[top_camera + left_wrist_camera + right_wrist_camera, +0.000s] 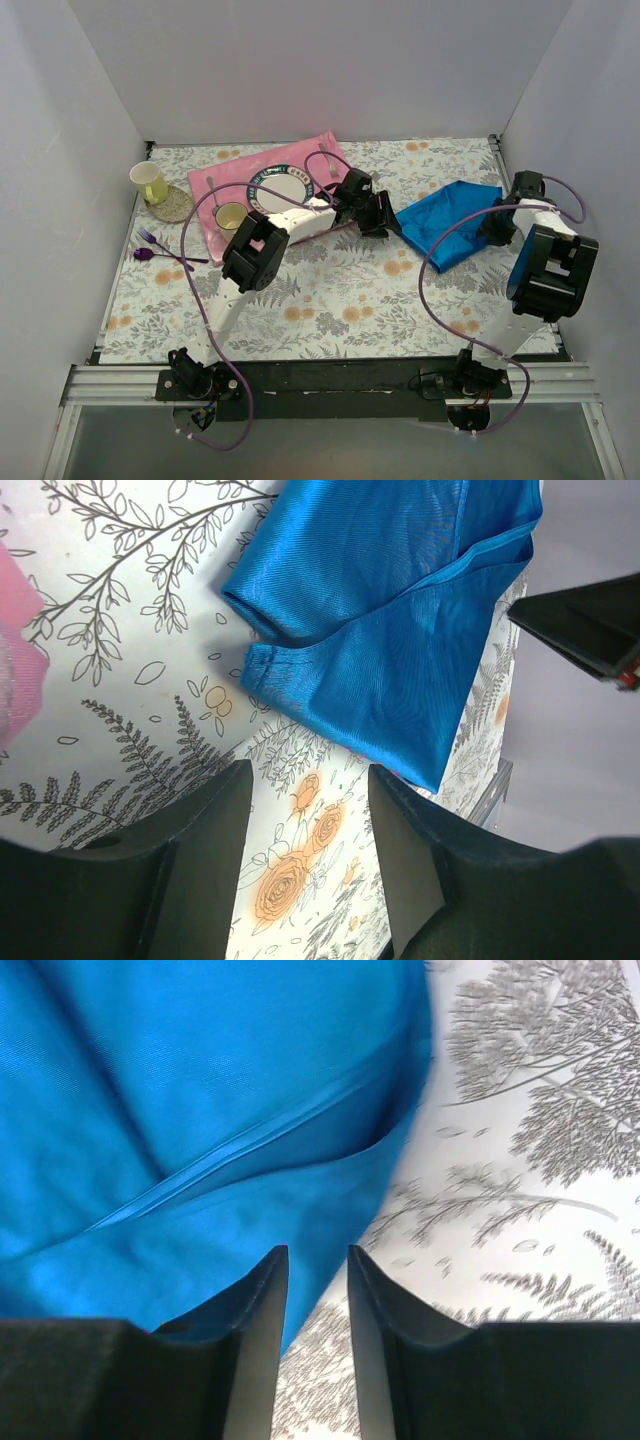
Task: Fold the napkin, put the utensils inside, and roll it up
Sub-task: Fold the napkin
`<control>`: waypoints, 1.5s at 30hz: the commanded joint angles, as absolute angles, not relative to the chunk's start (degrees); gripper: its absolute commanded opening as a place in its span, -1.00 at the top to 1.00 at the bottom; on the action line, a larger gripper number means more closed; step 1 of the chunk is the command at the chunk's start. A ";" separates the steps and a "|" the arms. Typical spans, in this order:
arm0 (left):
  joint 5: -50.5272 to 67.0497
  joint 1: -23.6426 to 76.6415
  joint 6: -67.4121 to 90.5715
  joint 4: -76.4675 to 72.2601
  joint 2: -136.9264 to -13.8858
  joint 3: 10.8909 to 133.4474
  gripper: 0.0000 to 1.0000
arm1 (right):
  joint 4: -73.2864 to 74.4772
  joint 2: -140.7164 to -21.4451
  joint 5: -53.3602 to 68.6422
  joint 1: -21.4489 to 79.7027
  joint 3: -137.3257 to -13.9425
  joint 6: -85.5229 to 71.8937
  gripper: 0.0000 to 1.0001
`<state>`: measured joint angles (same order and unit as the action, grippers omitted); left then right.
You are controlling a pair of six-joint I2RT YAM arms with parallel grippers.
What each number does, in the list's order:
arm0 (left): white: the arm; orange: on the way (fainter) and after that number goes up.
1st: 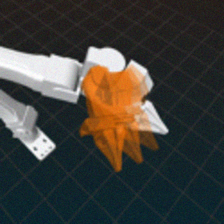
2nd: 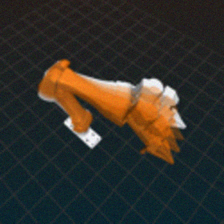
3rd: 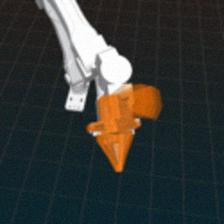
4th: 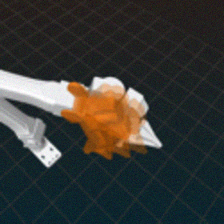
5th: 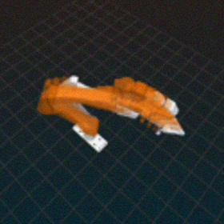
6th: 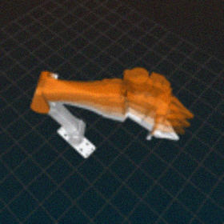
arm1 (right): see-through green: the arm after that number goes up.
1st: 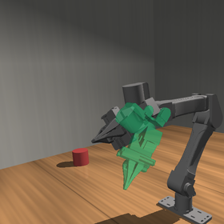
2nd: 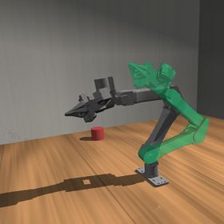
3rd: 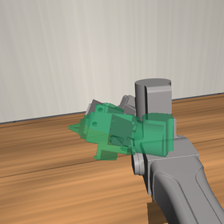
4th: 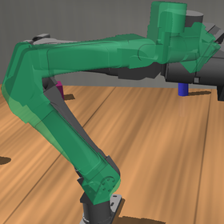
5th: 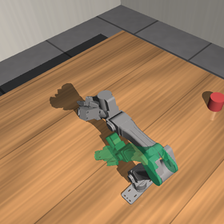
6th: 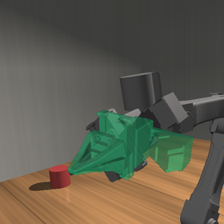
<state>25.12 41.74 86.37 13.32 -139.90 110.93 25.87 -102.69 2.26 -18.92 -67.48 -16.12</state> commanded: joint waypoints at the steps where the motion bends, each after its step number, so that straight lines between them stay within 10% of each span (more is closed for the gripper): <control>1: 24.44 41.05 86.66 13.36 -133.78 111.36 0.03 | 26.28 -93.79 -2.81 -11.09 -66.98 -14.85 0.13; 14: 19.60 32.70 90.79 13.19 -111.03 91.77 0.00 | 32.43 -102.12 -17.04 19.13 -75.93 3.33 -0.05; 27: 21.53 27.07 90.26 11.51 -101.17 81.12 0.03 | 36.39 -115.05 -31.02 28.39 -84.81 8.96 -0.08; 45: 22.59 26.19 90.18 11.07 -100.99 80.60 0.03 | 34.19 -114.88 -33.92 29.44 -84.46 8.09 0.72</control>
